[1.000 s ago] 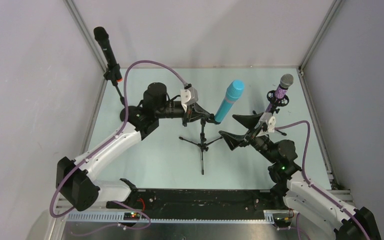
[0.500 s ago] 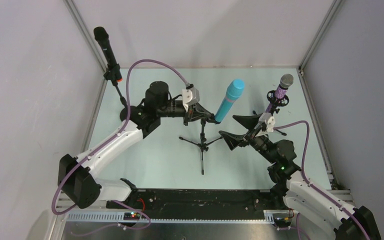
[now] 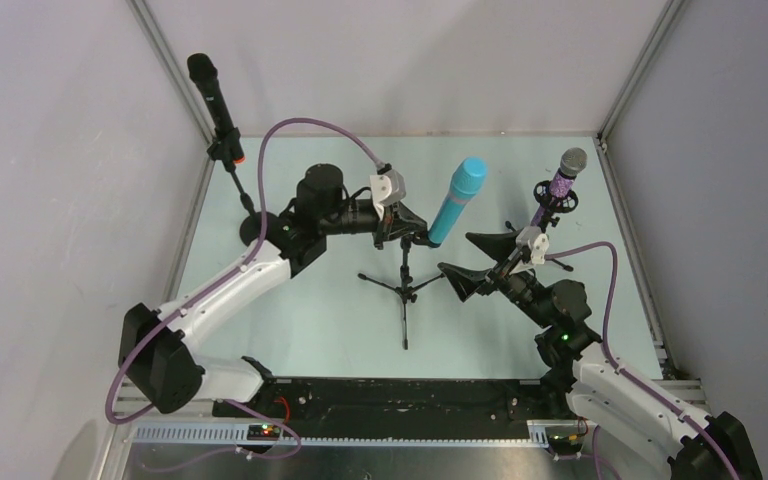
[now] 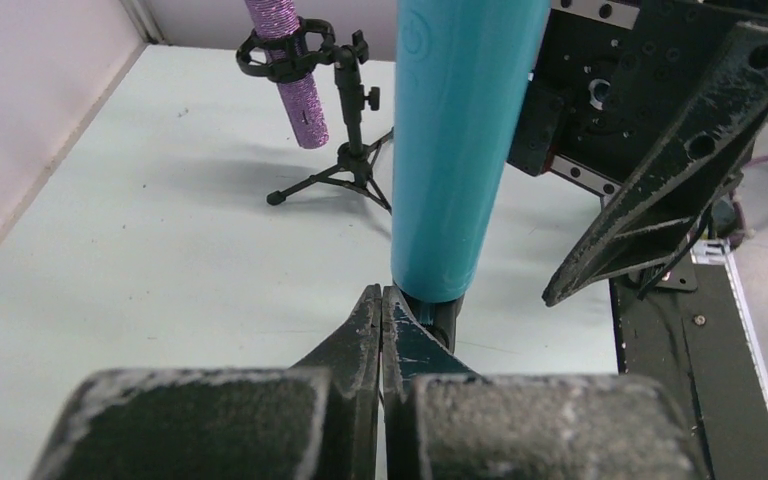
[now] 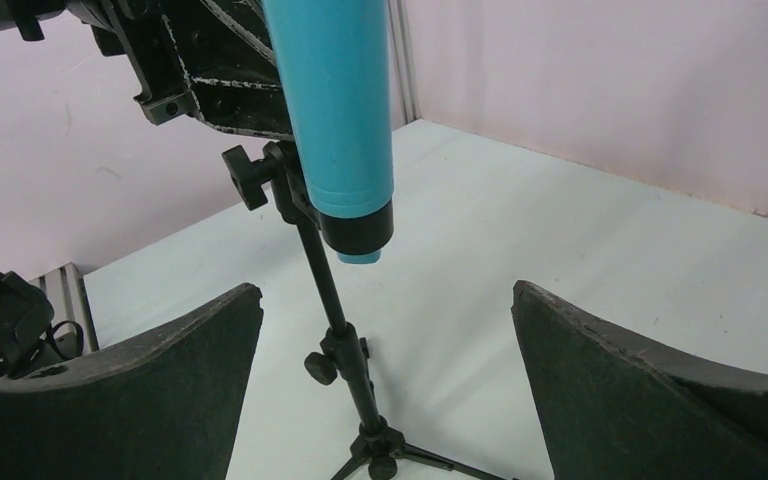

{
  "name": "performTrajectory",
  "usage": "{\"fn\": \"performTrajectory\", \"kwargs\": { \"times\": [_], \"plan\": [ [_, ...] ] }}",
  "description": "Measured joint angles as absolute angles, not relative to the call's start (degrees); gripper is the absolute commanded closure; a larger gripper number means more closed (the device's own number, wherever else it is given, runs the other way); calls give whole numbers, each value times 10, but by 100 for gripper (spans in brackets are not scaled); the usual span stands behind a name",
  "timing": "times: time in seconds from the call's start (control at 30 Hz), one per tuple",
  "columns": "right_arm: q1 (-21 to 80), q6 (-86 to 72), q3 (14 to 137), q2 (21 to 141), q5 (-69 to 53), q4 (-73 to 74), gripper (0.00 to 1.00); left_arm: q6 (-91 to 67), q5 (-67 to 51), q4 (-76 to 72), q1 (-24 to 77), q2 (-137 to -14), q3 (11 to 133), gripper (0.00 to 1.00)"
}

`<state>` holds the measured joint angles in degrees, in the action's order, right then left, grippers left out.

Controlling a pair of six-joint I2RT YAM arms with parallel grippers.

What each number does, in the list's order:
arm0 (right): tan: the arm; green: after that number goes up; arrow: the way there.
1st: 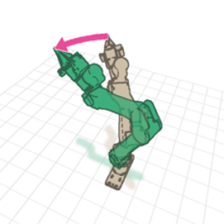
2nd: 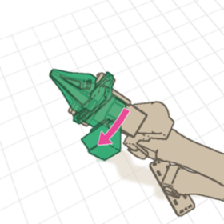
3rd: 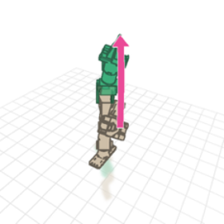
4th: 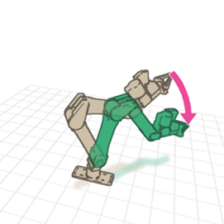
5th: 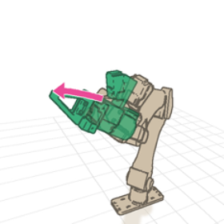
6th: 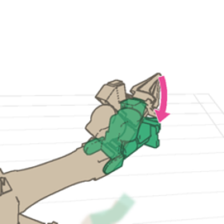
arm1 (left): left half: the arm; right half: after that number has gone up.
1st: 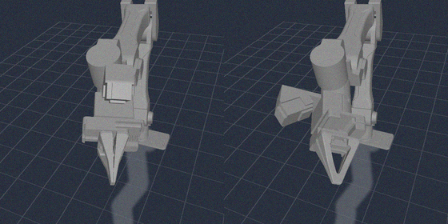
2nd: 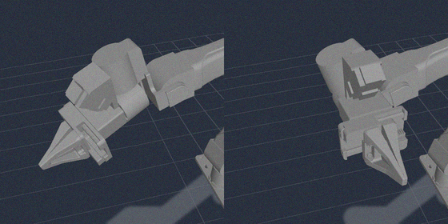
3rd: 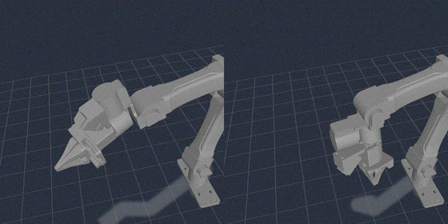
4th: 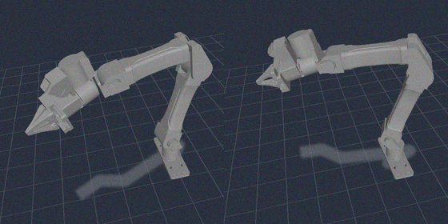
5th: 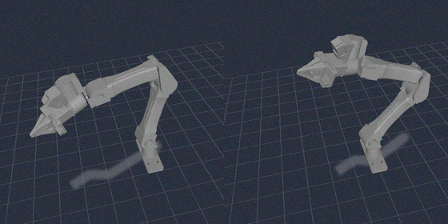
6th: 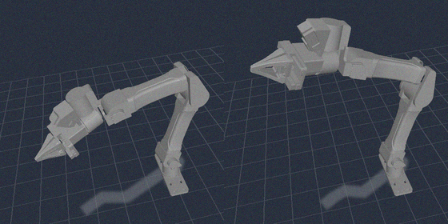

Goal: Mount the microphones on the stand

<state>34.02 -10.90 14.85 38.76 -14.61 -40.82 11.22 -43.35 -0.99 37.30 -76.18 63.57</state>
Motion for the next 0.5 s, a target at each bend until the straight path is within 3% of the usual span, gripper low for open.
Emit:
{"fn": "performTrajectory", "kwargs": {
  "times": [0.5],
  "plan": [
    [340, -126, 149, 388, -142, -406, 1, -19, -208, -20, 415, -715, 486, 100]
  ]
}}
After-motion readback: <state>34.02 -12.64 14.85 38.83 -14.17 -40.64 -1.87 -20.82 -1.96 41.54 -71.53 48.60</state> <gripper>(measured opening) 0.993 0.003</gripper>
